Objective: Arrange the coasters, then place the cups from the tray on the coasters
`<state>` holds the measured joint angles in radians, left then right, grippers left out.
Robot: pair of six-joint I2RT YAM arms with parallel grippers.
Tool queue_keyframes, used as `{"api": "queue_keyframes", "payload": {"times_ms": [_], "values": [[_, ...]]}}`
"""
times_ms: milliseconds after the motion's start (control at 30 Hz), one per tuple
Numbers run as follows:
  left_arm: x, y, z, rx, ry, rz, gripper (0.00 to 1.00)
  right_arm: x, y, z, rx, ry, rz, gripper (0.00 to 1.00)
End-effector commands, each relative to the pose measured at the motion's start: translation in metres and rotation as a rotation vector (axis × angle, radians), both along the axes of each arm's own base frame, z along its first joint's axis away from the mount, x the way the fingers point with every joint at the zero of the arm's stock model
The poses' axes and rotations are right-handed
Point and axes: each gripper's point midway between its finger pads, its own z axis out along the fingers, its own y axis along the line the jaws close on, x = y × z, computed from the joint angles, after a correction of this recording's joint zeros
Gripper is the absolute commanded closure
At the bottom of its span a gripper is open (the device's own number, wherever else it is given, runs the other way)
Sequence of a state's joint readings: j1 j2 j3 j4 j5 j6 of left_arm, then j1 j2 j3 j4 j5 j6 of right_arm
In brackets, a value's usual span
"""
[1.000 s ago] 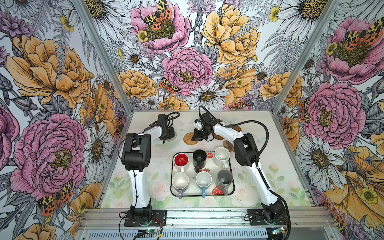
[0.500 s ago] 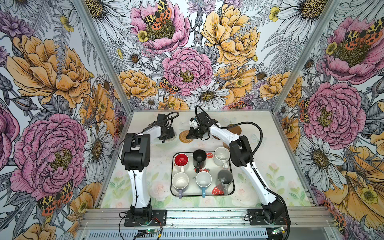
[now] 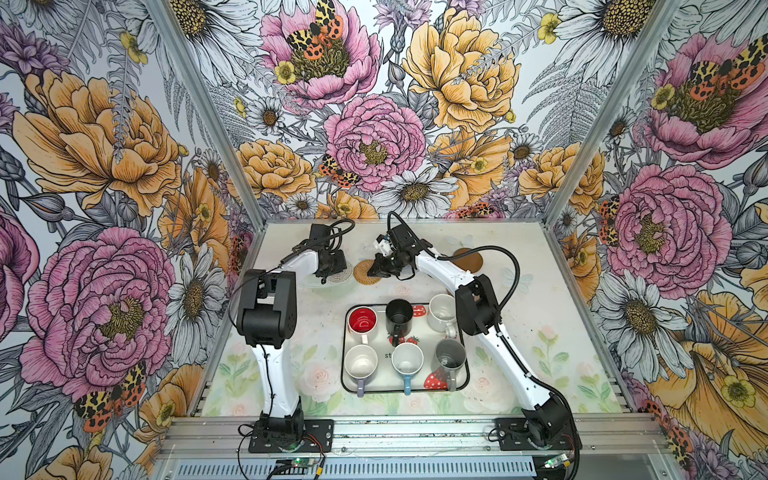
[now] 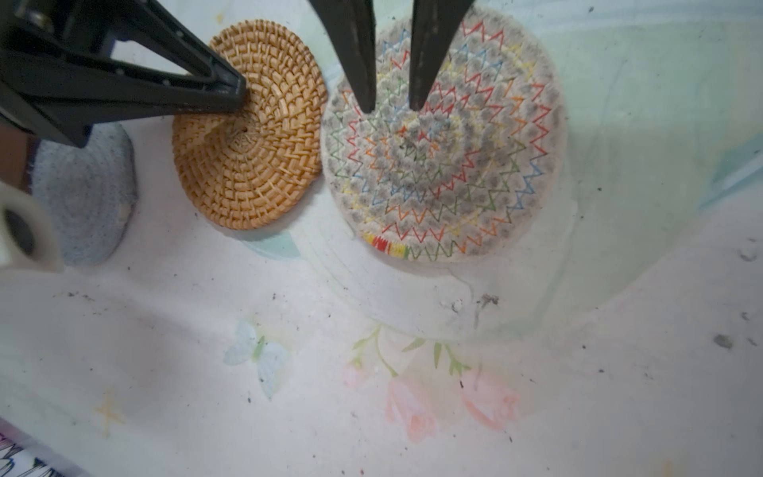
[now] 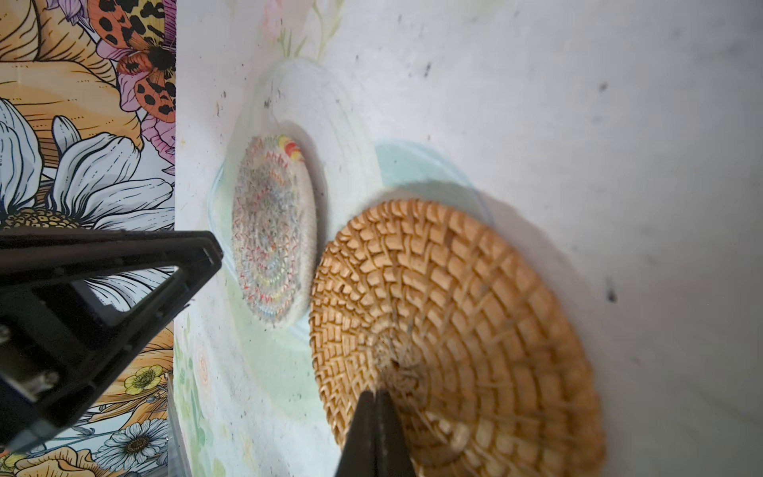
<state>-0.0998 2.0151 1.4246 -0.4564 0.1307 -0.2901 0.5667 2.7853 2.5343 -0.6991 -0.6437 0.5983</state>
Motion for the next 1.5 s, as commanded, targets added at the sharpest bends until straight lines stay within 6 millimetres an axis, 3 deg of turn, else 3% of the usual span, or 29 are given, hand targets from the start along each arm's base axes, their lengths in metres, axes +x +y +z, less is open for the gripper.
{"api": "queue_keyframes", "payload": {"times_ms": [0,200,367,633,700,967,1233,1467], "values": [[-0.002,0.008,0.017,-0.001,-0.028,0.03,0.82,-0.011,-0.001,-0.039,-0.063,0.065,-0.008,1.0],[-0.003,0.008,0.028,0.001,-0.051,0.032,0.82,-0.013,0.002,-0.037,-0.057,0.066,-0.004,1.0],[-0.005,0.004,0.042,-0.006,-0.077,0.025,0.82,-0.011,0.005,-0.02,-0.032,0.05,0.004,1.0],[-0.012,-0.003,0.066,-0.006,-0.125,0.014,0.81,-0.004,0.006,0.021,0.006,-0.013,0.006,1.0],[-0.014,-0.007,0.09,-0.008,-0.177,0.004,0.81,-0.003,0.005,0.033,0.023,-0.029,0.012,1.0],[-0.023,-0.017,0.117,0.004,-0.236,-0.007,0.81,0.008,-0.005,0.081,0.065,-0.099,-0.002,1.0],[-0.03,-0.027,0.139,0.007,-0.287,-0.023,0.81,0.029,-0.04,0.118,0.081,-0.161,-0.048,0.99],[-0.035,-0.04,0.147,0.004,-0.305,-0.043,0.81,0.052,-0.095,0.105,-0.026,-0.186,-0.144,1.0]]}}
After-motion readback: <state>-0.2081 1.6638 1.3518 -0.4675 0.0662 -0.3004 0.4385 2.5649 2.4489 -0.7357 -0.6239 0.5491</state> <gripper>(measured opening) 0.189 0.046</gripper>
